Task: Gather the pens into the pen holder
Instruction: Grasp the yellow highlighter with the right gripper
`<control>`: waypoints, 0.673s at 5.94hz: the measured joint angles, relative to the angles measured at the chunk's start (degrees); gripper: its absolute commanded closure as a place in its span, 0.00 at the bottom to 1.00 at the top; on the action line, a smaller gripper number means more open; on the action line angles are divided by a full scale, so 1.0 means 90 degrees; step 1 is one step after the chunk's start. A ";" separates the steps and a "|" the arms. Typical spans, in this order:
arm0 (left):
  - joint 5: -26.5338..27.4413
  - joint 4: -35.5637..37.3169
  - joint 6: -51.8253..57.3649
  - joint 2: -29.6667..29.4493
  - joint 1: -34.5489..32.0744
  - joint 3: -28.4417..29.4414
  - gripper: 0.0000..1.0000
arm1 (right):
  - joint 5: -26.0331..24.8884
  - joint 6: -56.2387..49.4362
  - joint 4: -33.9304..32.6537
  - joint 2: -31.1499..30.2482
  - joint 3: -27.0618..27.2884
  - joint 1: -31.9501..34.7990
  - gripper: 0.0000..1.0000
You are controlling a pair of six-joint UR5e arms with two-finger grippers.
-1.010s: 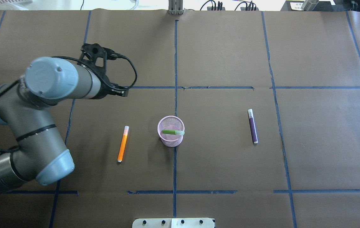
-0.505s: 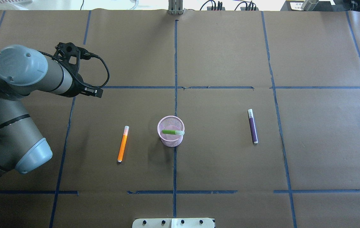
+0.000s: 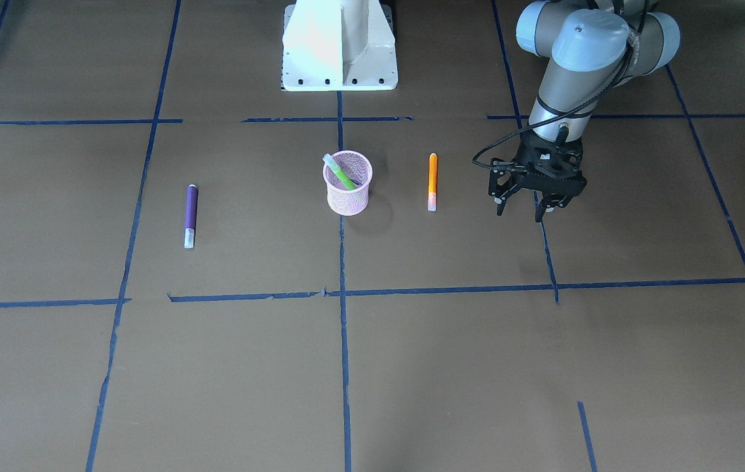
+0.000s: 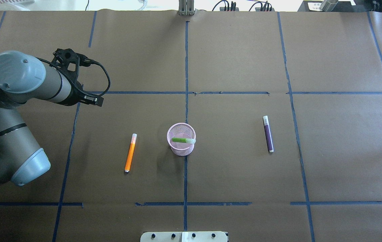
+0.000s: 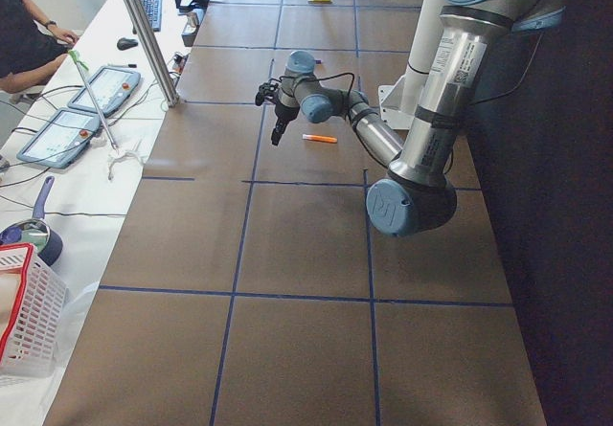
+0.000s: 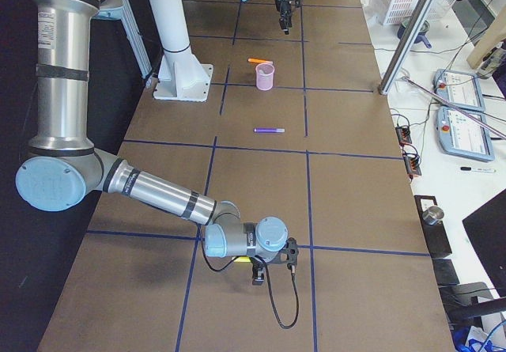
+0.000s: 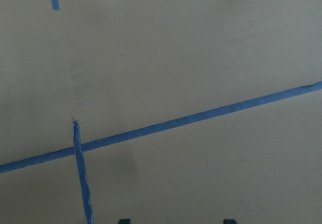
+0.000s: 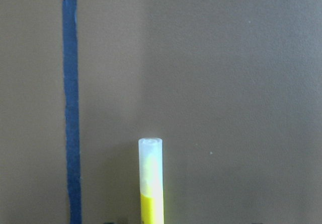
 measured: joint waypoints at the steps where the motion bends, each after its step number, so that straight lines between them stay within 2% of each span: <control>1: 0.0000 0.0000 0.0000 0.0006 0.0000 -0.0003 0.30 | 0.0053 0.0094 0.0017 -0.0001 -0.0001 -0.0022 0.14; 3: 0.0000 0.0000 0.0000 0.0022 0.0000 -0.0024 0.30 | 0.0100 0.0258 0.0029 0.0006 -0.0017 -0.0121 0.17; 4: -0.0003 -0.0003 0.0000 0.0045 0.0000 -0.0032 0.30 | 0.0088 0.0323 0.0033 0.0007 -0.0007 -0.0189 0.24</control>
